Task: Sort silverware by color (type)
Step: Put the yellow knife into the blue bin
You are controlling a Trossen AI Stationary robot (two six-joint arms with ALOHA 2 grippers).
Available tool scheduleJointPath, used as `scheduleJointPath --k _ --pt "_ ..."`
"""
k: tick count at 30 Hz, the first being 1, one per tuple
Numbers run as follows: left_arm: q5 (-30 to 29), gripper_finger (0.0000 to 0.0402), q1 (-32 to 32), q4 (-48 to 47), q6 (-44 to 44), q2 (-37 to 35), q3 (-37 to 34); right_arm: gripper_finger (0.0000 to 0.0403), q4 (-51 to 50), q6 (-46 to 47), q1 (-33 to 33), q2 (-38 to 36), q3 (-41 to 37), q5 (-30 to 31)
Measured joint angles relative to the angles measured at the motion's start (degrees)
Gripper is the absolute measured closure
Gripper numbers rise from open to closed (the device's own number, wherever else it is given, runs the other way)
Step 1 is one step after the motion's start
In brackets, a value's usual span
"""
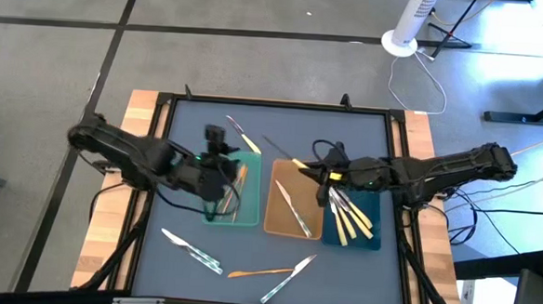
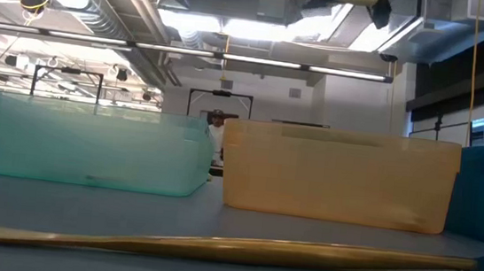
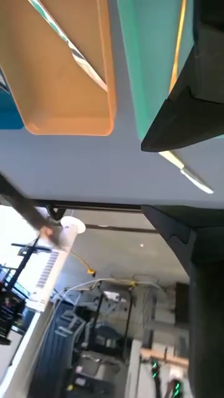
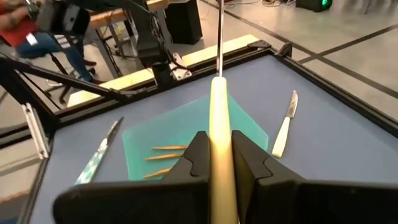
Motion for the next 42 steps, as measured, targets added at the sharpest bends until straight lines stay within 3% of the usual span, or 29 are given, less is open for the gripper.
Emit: scheduleJointPath --k 7,14,20,36,39,42 --pt "0.15 0.026 -0.04 3.48 -6.63 -15.81 -16.5 0.0387 -4.73 4.3 0.0 -4.7 0.0 -0.01" --pt "-0.06 0.026 -0.04 15.74 -8.33 -31.64 -34.97 0.0387 -12.83 12.82 0.07 -8.22 0.0 0.01" --pt "-0.07 0.026 -0.04 26.28 -8.24 -40.22 -46.52 0.0387 -19.79 21.83 0.07 -9.43 0.0 -0.21" --pt "0.62 0.026 -0.04 53.09 -9.35 -42.76 -66.51 0.0386 -30.74 35.0 2.4 -9.47 0.0 -7.1" --pt "0.58 0.026 -0.04 54.67 -10.67 -42.76 -67.77 0.0386 -32.62 39.27 6.72 -9.47 0.0 -4.61" --pt "0.47 0.026 -0.04 54.97 -11.49 -42.76 -68.14 0.0386 -33.58 43.62 12.34 -9.47 -0.02 2.16"
